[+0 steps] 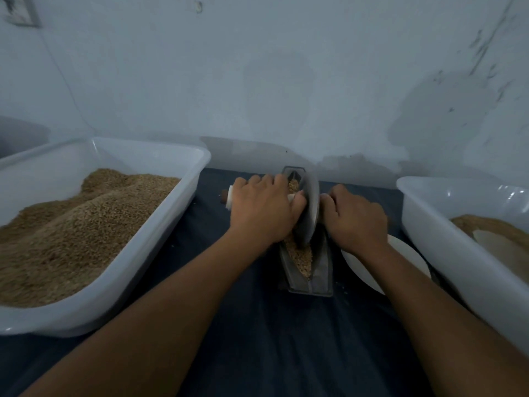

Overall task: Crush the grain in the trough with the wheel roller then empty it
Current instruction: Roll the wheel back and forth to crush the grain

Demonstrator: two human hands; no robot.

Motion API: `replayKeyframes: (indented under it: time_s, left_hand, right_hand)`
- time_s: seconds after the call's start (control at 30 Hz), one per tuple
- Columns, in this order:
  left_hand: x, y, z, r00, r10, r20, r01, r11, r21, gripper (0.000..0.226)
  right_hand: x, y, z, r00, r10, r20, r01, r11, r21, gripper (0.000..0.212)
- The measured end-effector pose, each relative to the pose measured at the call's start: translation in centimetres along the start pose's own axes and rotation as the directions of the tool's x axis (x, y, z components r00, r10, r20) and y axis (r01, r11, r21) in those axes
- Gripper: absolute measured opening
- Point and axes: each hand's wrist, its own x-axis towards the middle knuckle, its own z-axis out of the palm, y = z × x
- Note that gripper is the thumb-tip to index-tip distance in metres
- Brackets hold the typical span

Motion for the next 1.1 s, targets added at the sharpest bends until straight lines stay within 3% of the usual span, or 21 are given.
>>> replayKeyframes:
  time_s: [0.3,0.67,1.1]
  left_hand:
    - [-0.4,-0.8,-0.7,0.997,-0.008,0.081,0.015,0.996,-0.083,0.048]
    - [-2.1,-0.6,-1.6,0.999,-0.019,0.047,0.024,0.993,-0.117,0.044]
    - [-0.8,-1.1,0.2,0.996,-0.063,0.057,0.068,0.994,-0.083,0.05]
  right_hand:
    - [-1.9,-0.4,-0.9,0.999,-0.03,-0.045,0.03,0.999,0.013,0.036]
    - [-2.8,-0.4,-1.4,0.994,-0.053,-0.096,0.056,0.998,0.034,0.036]
    - [0.6,-0.4,-0.3,0.999,-0.047,0.022,0.048,0.997,-0.066,0.038]
